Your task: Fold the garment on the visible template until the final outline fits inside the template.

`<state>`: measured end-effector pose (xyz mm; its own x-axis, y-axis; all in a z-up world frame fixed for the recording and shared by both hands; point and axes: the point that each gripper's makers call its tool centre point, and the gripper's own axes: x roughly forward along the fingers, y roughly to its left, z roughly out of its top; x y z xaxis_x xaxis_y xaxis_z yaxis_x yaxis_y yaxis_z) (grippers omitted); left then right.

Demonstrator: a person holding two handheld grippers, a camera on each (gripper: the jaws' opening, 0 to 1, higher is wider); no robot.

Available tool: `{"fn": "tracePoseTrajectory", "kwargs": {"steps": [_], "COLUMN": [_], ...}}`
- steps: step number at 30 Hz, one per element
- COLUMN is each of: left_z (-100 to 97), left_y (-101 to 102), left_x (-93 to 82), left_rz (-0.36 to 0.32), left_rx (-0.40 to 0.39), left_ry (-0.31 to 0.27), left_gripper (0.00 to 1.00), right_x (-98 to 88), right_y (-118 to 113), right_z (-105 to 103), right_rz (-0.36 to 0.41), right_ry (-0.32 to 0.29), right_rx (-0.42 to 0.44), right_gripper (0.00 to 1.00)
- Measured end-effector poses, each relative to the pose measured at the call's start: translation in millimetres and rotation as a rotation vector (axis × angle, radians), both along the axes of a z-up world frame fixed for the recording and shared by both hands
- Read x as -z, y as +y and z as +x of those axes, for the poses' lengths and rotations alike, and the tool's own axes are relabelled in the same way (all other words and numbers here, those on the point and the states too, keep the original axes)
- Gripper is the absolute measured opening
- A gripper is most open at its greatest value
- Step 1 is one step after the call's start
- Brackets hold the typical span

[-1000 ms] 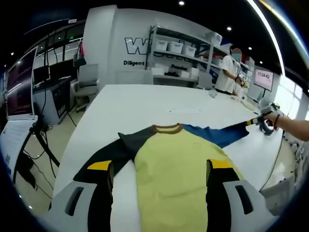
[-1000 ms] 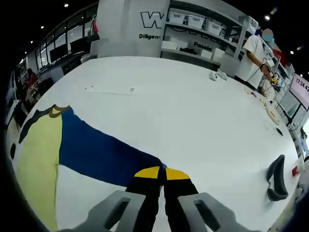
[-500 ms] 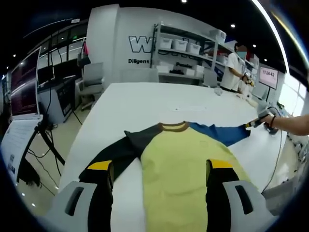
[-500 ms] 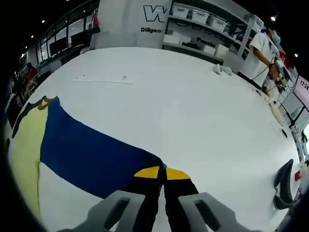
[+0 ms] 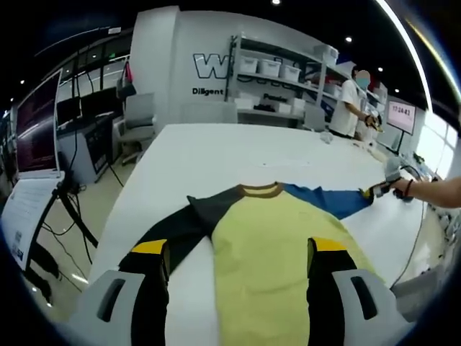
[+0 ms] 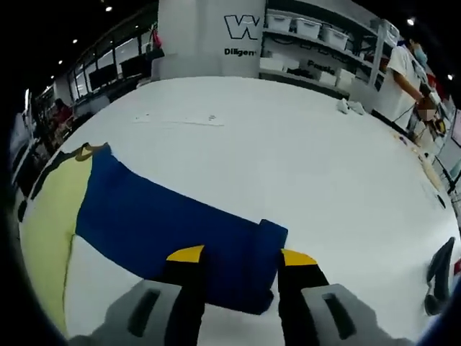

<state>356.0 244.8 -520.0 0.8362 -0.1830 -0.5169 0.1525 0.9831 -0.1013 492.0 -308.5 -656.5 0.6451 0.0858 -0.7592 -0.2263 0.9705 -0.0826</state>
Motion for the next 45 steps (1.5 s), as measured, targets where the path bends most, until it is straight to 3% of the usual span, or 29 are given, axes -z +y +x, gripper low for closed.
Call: {"fn": "tracePoseTrajectory", "kwargs": {"steps": [4,11,17,23,32,38,45], "left_z": [-0.3,-4.2,-9.3,-14.0,-24.6,-31.3,-38.5], "left_y": [0,1,-1,-1,0,-1,-2], "left_x": [-3.2,-3.2,-0.4,0.9,-0.2,2.6,2.1], "left_rz": [-0.001,0.006,0.021,0.033,0.032,0.024,0.03], "left_rx": [0.002,0.002,0.018,0.029,0.047,0.066,0.095], "left_ry": [-0.008,-0.004,0.006,0.013,0.007,0.024,0.033], "left_gripper": [0.77,0.79,0.8,0.83,0.91,0.97,0.99], "right_x": [5.9,3.9,-6.4,-26.6,-60.3,-71.4,-93.9], "right_y": [-4,-18,-21,-9,38,73,131], "right_z": [-6,-9,-9,-4,15,18,25], "right_rz": [-0.062,-0.144,-0.119,-0.08,0.105,0.122,0.199], "right_ry": [0.01,0.01,-0.007,-0.045,-0.137,-0.159,-0.2], "right_rx": [-0.028,-0.033,0.015,0.03,0.086,0.048,-0.008], "right_gripper": [0.27,0.0,0.0,0.0,0.0,0.0,0.0]}}
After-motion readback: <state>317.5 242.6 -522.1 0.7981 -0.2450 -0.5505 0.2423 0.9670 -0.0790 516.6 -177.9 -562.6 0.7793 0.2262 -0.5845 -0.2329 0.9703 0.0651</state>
